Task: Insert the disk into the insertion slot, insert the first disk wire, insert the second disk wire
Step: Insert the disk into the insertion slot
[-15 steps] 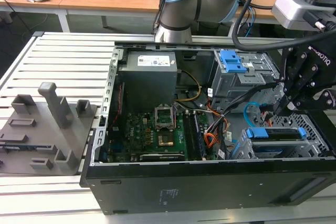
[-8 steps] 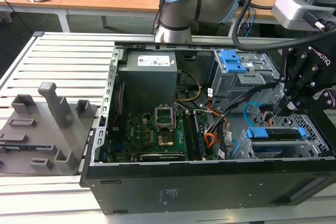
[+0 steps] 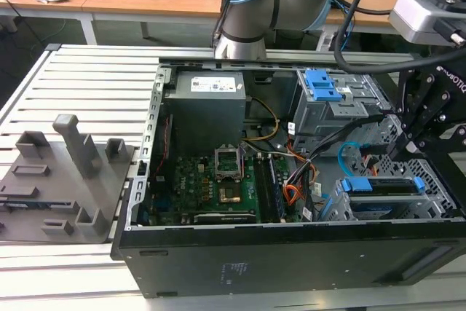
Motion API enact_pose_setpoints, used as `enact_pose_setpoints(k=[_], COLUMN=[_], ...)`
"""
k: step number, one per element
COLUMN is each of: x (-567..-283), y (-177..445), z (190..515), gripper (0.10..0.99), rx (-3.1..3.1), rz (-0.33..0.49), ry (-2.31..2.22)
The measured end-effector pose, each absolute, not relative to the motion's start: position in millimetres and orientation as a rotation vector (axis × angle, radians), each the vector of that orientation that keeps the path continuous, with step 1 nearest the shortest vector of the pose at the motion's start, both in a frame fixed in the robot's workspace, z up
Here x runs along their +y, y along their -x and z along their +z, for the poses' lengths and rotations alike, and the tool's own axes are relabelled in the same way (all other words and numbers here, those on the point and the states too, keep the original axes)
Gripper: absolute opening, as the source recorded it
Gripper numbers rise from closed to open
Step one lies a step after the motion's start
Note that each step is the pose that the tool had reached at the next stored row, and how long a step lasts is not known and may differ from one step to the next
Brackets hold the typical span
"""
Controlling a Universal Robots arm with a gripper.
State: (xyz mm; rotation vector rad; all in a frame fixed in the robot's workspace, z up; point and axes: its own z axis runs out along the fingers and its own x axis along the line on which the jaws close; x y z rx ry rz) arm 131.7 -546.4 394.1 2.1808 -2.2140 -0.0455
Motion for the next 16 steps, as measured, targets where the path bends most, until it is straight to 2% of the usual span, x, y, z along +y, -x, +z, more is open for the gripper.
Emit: enact_pose_setpoints(k=[16], x=[-546], y=[-133], z=[370], gripper=[0.106], rx=[-2.214], rz=[-0.046], ry=[-2.181])
